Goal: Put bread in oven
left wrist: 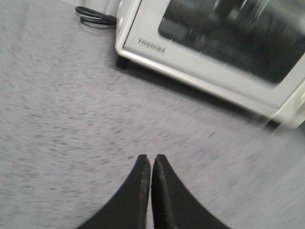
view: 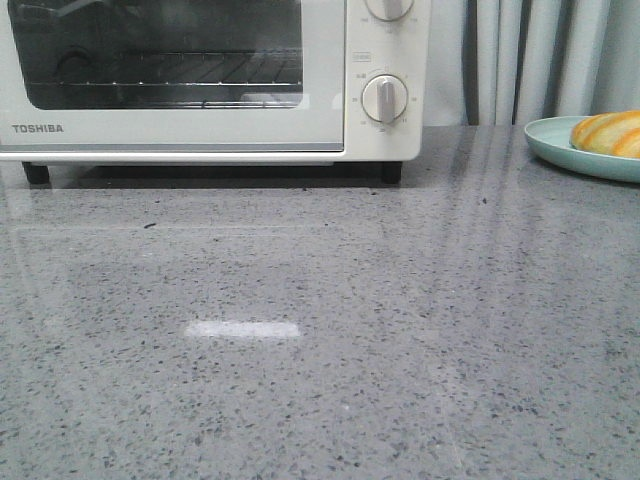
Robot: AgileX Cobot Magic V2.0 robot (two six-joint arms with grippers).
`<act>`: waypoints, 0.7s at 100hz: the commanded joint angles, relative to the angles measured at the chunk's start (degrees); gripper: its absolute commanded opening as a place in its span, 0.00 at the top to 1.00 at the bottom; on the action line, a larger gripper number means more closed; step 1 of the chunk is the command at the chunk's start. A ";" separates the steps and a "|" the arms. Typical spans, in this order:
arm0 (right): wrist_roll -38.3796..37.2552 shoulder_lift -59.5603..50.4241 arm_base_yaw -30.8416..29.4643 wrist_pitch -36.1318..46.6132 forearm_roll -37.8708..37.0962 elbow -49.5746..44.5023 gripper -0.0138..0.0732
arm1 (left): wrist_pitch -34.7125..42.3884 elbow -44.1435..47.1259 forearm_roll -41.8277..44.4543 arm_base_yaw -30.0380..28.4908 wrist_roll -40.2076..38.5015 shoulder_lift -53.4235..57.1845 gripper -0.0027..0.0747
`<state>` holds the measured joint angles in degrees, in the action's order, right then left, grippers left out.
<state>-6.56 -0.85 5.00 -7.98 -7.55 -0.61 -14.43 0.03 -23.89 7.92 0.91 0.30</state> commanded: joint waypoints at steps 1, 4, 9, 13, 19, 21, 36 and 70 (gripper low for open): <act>0.24 -0.90 -0.34 12.55 0.52 -0.68 0.92 | 6.39 1.33 -11.25 -0.02 -0.27 1.67 0.99; 0.24 -0.90 -0.34 15.09 0.65 -0.68 0.92 | 6.94 1.33 -12.32 -0.02 -0.27 1.67 0.99; 0.24 -0.90 -0.34 17.47 0.78 -0.68 0.92 | 7.79 1.33 -14.11 -0.02 -0.27 1.67 0.99; 0.24 -0.90 -0.34 18.44 1.08 -0.68 0.92 | 8.38 1.33 -17.33 -0.02 -0.27 1.67 0.99; 0.14 -0.90 -0.34 18.47 3.33 -0.68 0.92 | 9.52 1.33 -22.44 -0.02 -0.27 1.67 0.99; 0.14 -0.90 -0.34 18.34 4.98 -0.68 0.92 | 10.05 1.33 -24.34 -0.02 -0.27 1.67 0.99; 0.14 -0.90 -0.34 17.70 19.80 0.72 0.92 | 13.39 0.05 -27.48 0.09 -0.27 1.67 0.99; 2.01 11.35 -0.34 -8.61 12.43 22.79 0.92 | -0.99 -20.78 -16.71 2.02 22.59 -14.36 0.99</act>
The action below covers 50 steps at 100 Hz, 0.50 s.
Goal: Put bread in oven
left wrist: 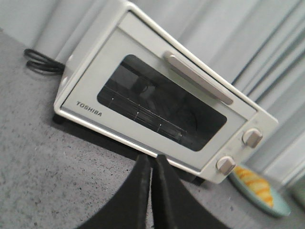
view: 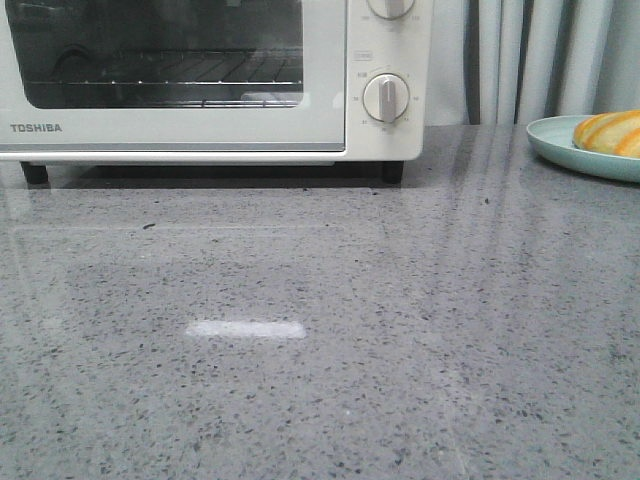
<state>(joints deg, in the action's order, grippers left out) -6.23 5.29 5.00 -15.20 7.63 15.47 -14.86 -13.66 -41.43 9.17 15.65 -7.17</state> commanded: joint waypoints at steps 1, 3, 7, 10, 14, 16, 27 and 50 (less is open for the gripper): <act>1.99 6.14 -0.34 -1.68 -2.87 7.16 0.92 | -1.05 -7.62 0.83 0.77 8.53 -7.58 0.99; 3.00 7.06 -0.34 -2.45 -2.87 8.52 0.92 | -1.71 -9.28 0.83 0.89 10.54 -9.62 0.99; 4.93 9.83 -0.34 -3.78 -2.87 11.06 0.92 | -2.73 -12.50 0.83 1.16 14.23 -13.85 0.99; 6.23 11.61 -0.34 -4.44 -2.87 12.58 0.92 | -3.54 -14.68 0.56 1.32 16.47 -16.63 0.99; 7.05 14.12 -0.34 -5.28 -2.87 14.67 0.92 | -3.88 -17.85 0.31 1.76 19.33 -20.77 0.99; 7.45 15.29 -0.34 -5.58 -2.87 15.56 0.92 | -3.88 -18.88 -0.09 2.05 20.39 -22.80 0.99; 7.55 19.50 -0.34 -5.68 -2.87 18.12 0.92 | -1.36 -26.60 -1.38 4.54 24.04 -32.01 0.99; 7.55 20.59 -0.34 -5.11 -2.87 18.28 0.92 | 4.95 -37.62 -1.05 11.47 24.29 -45.40 0.99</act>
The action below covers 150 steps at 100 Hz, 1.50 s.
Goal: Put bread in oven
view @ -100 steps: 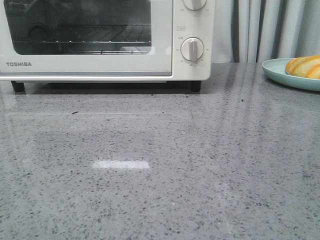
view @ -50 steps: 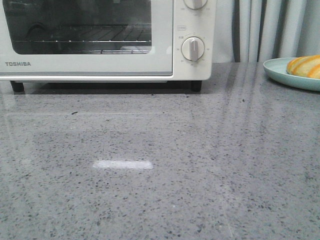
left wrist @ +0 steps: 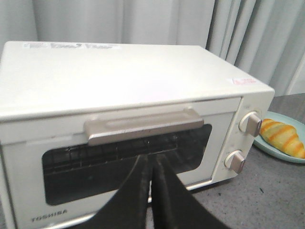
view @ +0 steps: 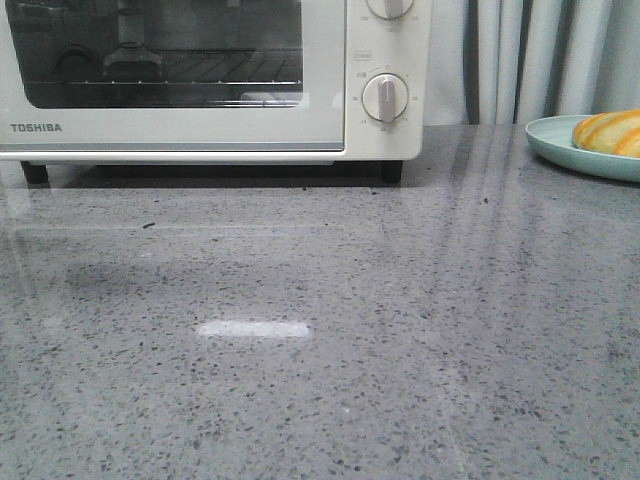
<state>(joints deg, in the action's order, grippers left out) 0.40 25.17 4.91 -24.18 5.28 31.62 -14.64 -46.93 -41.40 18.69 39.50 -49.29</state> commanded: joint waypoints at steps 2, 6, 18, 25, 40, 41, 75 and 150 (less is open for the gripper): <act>0.92 0.71 -0.24 3.87 -0.51 2.13 0.92 | 5.00 -5.01 -1.09 2.35 0.44 -4.39 0.99; 0.92 0.71 -0.24 3.87 -0.51 2.13 0.92 | 5.68 -6.14 -1.09 2.94 0.44 -6.54 0.99; 0.92 0.71 -0.24 3.87 -0.51 2.13 0.92 | 8.85 -7.86 -1.09 3.23 0.44 -11.31 0.99; 0.92 0.71 -0.24 3.87 -0.51 2.13 0.92 | 11.05 -8.18 -1.09 3.23 0.44 -13.35 0.99; 0.92 0.71 -0.24 3.87 -0.51 2.13 0.92 | 13.90 -8.31 -1.09 3.23 0.44 -16.39 0.99; 0.92 0.71 -0.24 3.87 -0.51 2.13 0.92 | 13.91 -8.31 -1.09 3.23 0.44 -16.53 0.99; 0.92 0.71 -0.24 3.87 -0.51 2.13 0.92 | 16.61 -8.42 -1.09 3.23 0.44 -19.92 0.99; 0.92 0.71 -0.24 3.47 -0.51 2.13 0.92 | -3.84 -12.24 3.49 3.23 0.44 -21.83 0.99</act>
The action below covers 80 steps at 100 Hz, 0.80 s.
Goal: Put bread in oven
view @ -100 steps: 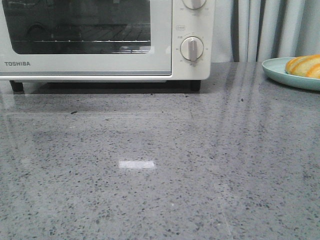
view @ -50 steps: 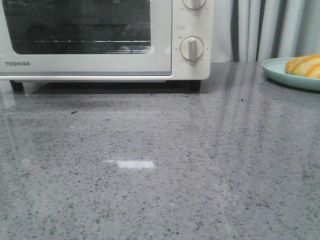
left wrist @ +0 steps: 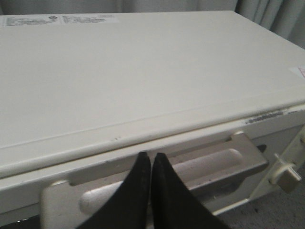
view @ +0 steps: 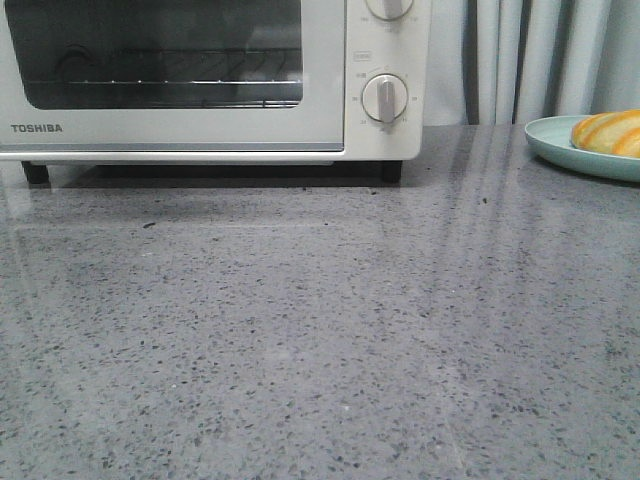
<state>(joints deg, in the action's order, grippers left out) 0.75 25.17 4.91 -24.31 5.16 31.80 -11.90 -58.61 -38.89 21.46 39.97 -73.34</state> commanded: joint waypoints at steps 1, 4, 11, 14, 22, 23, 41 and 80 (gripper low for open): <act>0.57 0.71 -0.24 3.60 -0.40 1.94 0.92 | -6.88 -0.35 0.99 0.45 -0.02 2.43 0.99; 0.57 0.71 -0.24 3.48 -0.40 1.94 0.92 | -8.19 0.40 0.99 0.45 -0.02 3.52 0.99; 0.57 0.71 -0.24 3.48 -0.40 1.94 0.92 | -9.61 2.75 1.07 0.45 -0.02 6.25 0.99; 0.57 0.71 -0.24 3.48 -0.40 1.94 0.92 | -9.90 3.93 1.07 0.45 -0.02 7.43 0.99; 0.57 0.71 -0.24 3.48 -0.30 1.94 0.92 | -10.27 7.47 1.07 0.45 -0.02 10.71 0.99; 0.57 0.71 -0.24 3.48 -0.30 1.94 0.92 | -10.39 7.81 1.07 0.45 -0.02 11.01 0.99; 0.57 0.71 -0.24 3.48 -0.11 1.94 0.92 | -10.56 16.01 1.07 0.45 -0.02 16.83 0.99; 0.57 0.71 -0.24 4.22 -0.11 1.94 0.92 | -11.17 21.13 0.67 0.45 -0.02 18.19 0.99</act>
<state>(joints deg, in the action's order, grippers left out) 0.75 25.17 4.91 -24.79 5.16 31.80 -25.43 -36.00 -36.75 21.55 40.07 -56.28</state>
